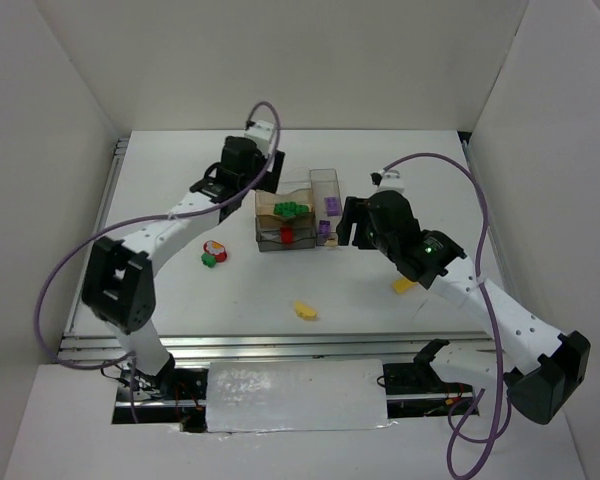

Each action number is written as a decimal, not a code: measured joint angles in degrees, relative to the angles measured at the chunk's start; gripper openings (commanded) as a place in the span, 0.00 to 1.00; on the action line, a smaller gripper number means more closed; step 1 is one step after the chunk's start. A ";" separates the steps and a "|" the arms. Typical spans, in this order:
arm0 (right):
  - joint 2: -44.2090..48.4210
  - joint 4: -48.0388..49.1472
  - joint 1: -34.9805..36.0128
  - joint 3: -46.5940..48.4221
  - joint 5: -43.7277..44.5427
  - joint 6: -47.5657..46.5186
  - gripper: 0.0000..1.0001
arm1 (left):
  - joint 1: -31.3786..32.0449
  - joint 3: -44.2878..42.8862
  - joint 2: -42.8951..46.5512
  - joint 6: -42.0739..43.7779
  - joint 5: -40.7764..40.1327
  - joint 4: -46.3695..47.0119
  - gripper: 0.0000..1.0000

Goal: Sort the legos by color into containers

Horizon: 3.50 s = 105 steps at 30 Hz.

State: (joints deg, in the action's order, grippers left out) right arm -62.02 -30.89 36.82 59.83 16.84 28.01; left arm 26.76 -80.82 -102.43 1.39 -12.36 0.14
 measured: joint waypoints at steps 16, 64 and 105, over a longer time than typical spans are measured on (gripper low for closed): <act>-1.53 1.31 0.28 -1.46 -6.27 1.11 0.76 | -10.47 35.56 25.90 -38.01 -5.33 -16.76 0.98; -4.13 1.77 1.57 -1.46 -9.14 0.81 0.76 | -10.45 31.26 9.18 -29.03 -1.86 -10.32 0.16; -4.85 4.52 1.49 -1.46 -13.40 2.25 0.76 | -6.47 35.34 24.15 -29.07 4.17 -10.97 0.00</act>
State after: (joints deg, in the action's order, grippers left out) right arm -66.87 -26.37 38.30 58.37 3.44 30.26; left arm 20.29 -45.47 -78.28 -27.68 -8.19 -10.83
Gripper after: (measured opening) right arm 0.764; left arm 0.493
